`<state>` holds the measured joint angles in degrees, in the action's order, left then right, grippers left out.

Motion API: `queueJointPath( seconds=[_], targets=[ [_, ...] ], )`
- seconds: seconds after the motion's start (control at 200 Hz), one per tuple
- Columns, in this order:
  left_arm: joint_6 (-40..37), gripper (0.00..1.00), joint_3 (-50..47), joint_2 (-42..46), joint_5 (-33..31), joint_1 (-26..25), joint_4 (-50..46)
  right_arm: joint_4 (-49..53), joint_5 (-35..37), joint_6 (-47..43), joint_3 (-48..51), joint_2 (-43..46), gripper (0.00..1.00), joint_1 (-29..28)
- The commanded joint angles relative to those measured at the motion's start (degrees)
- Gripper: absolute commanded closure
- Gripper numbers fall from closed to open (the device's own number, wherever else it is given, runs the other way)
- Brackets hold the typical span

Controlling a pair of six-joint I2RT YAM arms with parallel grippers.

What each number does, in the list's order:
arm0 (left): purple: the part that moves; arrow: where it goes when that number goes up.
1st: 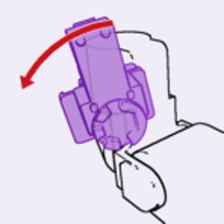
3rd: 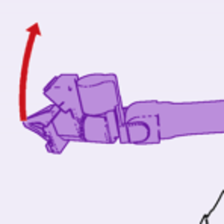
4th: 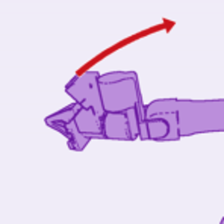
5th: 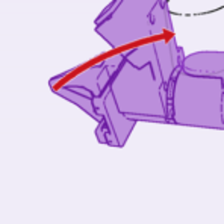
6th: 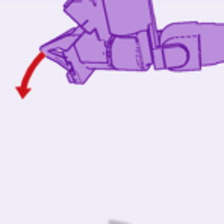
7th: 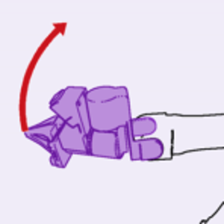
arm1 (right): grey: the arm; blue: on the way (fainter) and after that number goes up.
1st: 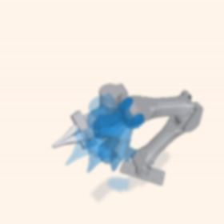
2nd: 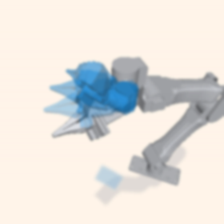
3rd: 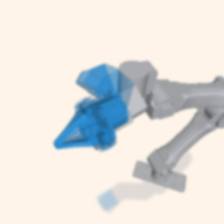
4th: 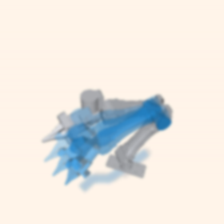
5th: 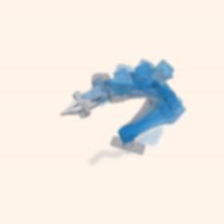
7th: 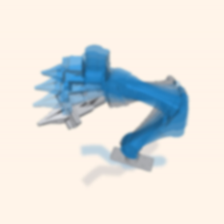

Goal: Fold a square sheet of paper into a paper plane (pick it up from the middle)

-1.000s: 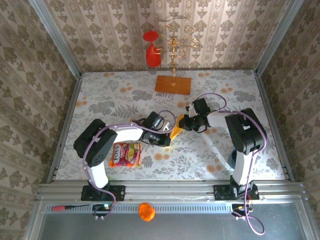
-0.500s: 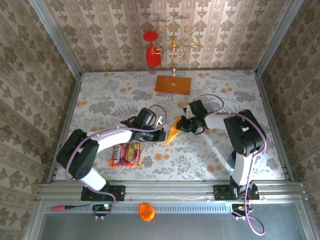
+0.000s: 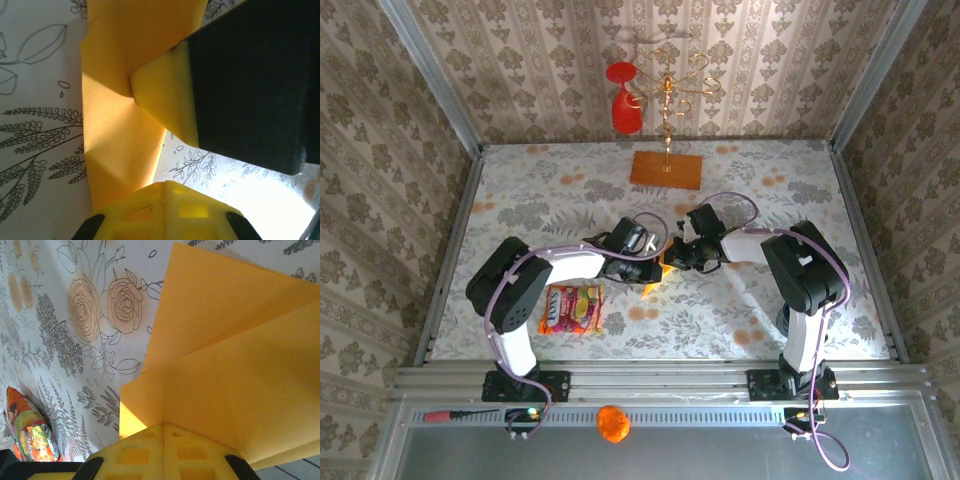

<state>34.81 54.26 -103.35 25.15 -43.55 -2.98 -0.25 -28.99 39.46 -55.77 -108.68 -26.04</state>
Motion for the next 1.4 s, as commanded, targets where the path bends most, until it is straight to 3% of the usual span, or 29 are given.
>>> queueJointPath(
  seconds=[0.0,0.73,1.39],
  targets=[
    [0.0,0.97,1.7,-1.3,-1.7,-0.2,-1.0,4.1,3.1,-0.2,0.4,0.5,0.95,-0.2],
    [-0.7,0.98,2.0,-4.5,-1.6,-0.8,-5.4,9.8,11.5,-7.2,-1.9,5.0,0.95,0.2],
    [-0.1,0.99,1.9,-4.6,-2.0,-1.0,-5.9,12.6,16.9,-6.2,-3.8,4.1,0.95,2.4]
  ],
)
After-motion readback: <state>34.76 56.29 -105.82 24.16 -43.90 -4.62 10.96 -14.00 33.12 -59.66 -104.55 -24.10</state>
